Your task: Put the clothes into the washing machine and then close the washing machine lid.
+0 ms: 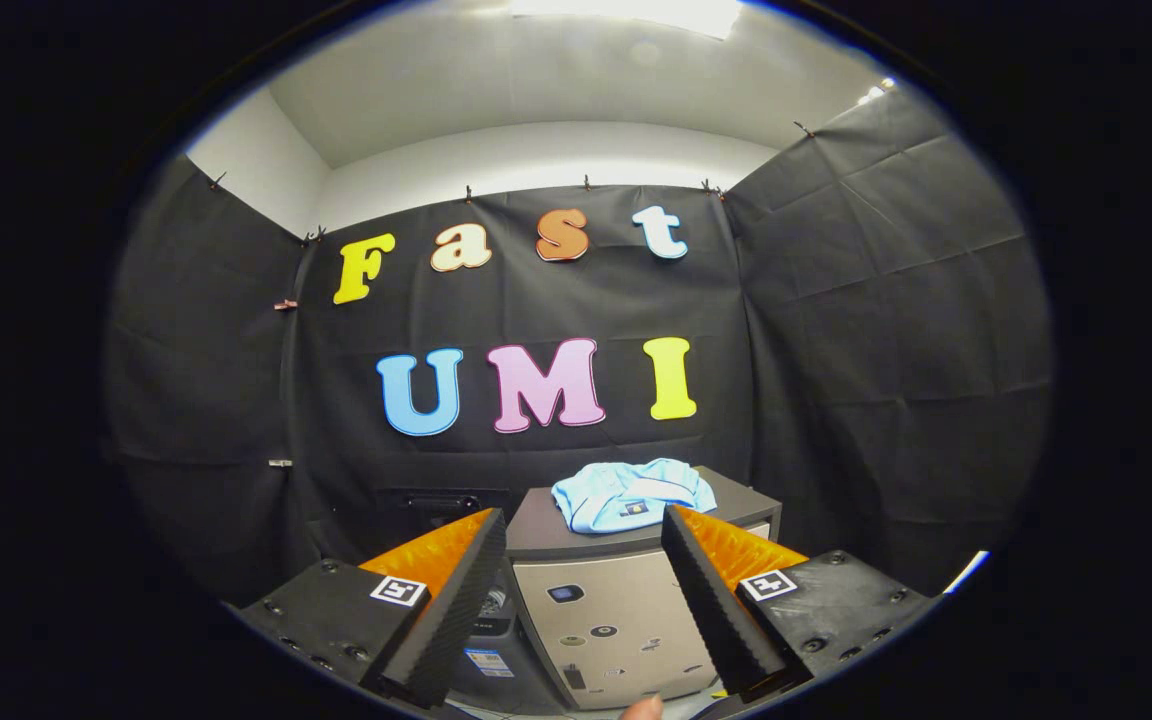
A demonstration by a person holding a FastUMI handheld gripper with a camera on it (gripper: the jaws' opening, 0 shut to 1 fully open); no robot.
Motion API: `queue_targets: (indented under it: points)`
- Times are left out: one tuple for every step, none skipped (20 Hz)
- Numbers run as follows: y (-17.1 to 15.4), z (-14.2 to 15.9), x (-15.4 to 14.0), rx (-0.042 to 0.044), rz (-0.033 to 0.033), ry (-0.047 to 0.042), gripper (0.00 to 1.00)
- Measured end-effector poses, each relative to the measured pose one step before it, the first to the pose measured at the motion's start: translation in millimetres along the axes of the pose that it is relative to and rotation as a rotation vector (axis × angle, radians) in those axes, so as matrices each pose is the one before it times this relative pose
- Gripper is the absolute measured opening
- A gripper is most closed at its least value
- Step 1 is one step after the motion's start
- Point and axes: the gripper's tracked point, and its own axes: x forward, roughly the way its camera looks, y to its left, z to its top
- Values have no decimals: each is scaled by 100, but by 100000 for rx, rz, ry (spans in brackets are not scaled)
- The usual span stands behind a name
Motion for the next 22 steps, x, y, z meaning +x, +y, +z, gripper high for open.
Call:
queue_targets:
  points:
    - [-1,-195,138,-160,47,624,98]
    - [17,-183,103,-16,145,556,98]
    - [54,-231,35,124,110,568,98]
    - [91,-114,35,417,163,404,98]
    - [95,17,12,799,502,68,98]
    - [155,32,50,766,495,-78,98]
    - [119,32,-46,675,561,-126,98]
    - [174,50,82,522,523,-224,98]
    - [134,43,29,336,667,-375,98]
    - [152,47,28,71,548,-332,98]
    - [19,-30,111,-257,350,-288,98]
    - [-61,-73,142,-426,275,-110,98]
    - [-135,-134,233,-306,55,321,98]
    - [-51,-175,282,-108,327,397,98]
    - [51,-77,242,35,836,524,98]
    - [144,-18,233,110,1346,129,98]
    - [-53,-121,374,-167,1041,821,98]
    - [-291,-56,383,-165,561,542,98]
    - [-327,116,650,53,230,473,98]
    - [-315,104,816,498,143,774,98]
    - [-247,40,704,805,772,1072,98]
    - [-77,-40,623,743,1333,1131,98]
